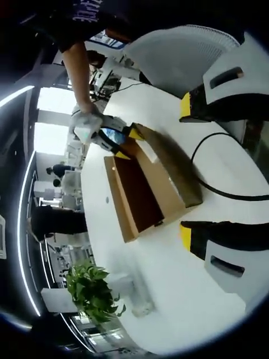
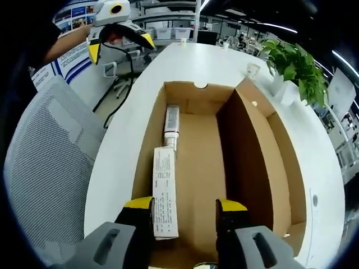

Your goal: Operate the shoe box by opening the lid, removing the specified soft item, and placing it in the target area until the item is outside and the box remains undamaged.

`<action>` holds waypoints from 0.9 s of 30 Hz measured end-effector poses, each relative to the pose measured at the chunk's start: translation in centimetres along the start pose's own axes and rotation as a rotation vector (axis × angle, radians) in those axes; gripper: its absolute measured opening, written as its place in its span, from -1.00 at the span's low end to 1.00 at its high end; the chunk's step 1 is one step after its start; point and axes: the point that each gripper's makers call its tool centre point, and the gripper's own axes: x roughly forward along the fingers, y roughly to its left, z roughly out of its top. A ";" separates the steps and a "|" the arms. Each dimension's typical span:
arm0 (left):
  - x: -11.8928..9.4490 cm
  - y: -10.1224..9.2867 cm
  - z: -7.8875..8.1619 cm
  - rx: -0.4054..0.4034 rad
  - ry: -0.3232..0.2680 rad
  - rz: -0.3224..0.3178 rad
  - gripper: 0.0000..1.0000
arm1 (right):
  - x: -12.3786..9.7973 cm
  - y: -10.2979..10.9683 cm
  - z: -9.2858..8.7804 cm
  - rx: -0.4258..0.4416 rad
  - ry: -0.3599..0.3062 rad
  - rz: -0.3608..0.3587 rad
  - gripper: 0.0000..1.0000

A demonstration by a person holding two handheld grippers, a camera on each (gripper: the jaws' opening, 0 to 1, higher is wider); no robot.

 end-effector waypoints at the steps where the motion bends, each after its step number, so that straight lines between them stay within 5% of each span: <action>1: 0.0 0.0 0.0 -0.001 -0.002 0.002 0.42 | 0.1 0.0 0.1 0.000 -0.003 0.002 -0.19; 6: -0.4 -0.2 -0.1 -0.004 -0.008 0.017 0.42 | 1.1 0.6 0.6 0.012 -0.013 0.024 -0.23; 15: -2.0 -0.6 -0.6 -0.046 -0.027 0.071 0.42 | 3.0 2.0 1.1 -0.021 -0.021 0.049 -0.69; 27: -3.9 -1.0 -1.1 -0.066 -0.040 0.120 0.43 | 2.0 2.1 1.2 -0.074 -0.018 0.004 -0.72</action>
